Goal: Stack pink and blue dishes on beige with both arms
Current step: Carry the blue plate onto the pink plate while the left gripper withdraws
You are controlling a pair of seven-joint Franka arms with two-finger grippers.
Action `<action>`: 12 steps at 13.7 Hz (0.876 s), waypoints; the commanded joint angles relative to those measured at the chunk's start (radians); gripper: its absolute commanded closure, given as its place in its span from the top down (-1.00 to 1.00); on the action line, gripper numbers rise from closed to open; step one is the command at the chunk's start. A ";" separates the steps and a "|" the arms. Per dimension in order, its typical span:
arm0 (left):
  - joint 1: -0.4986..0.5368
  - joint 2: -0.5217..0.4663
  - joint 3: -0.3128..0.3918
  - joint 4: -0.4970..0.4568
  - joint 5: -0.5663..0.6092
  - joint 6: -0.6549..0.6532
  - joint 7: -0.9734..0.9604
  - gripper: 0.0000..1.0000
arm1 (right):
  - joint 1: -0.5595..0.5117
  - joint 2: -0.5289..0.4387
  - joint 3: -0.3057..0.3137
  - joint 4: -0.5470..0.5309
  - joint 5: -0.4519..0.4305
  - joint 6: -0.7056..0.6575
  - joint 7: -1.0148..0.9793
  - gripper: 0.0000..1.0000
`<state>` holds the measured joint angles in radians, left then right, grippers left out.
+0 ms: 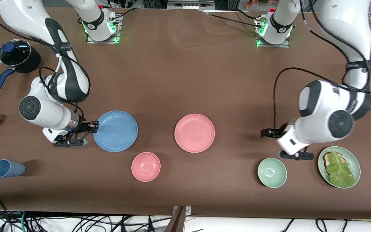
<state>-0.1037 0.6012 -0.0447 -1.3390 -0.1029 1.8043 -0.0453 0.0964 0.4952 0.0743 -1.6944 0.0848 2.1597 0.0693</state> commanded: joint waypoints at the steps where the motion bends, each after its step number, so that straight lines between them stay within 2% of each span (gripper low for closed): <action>1: 0.061 -0.040 -0.007 -0.025 0.052 -0.046 0.103 1.00 | 0.032 0.005 0.062 0.073 0.007 -0.061 0.120 -1.00; 6: 0.111 -0.060 0.013 -0.025 0.061 -0.063 0.216 1.00 | 0.250 0.101 0.062 0.142 0.000 0.037 0.430 -1.00; 9: 0.101 -0.170 0.013 -0.035 0.063 -0.115 0.209 1.00 | 0.374 0.181 0.053 0.180 -0.005 0.170 0.594 -1.00; 12: 0.069 -0.276 0.013 -0.041 0.146 -0.158 0.211 1.00 | 0.436 0.256 0.053 0.261 -0.081 0.181 0.774 -1.00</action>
<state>-0.0123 0.4202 -0.0334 -1.3365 -0.0178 1.6729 0.1516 0.5038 0.6928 0.1374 -1.5248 0.0508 2.3484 0.7500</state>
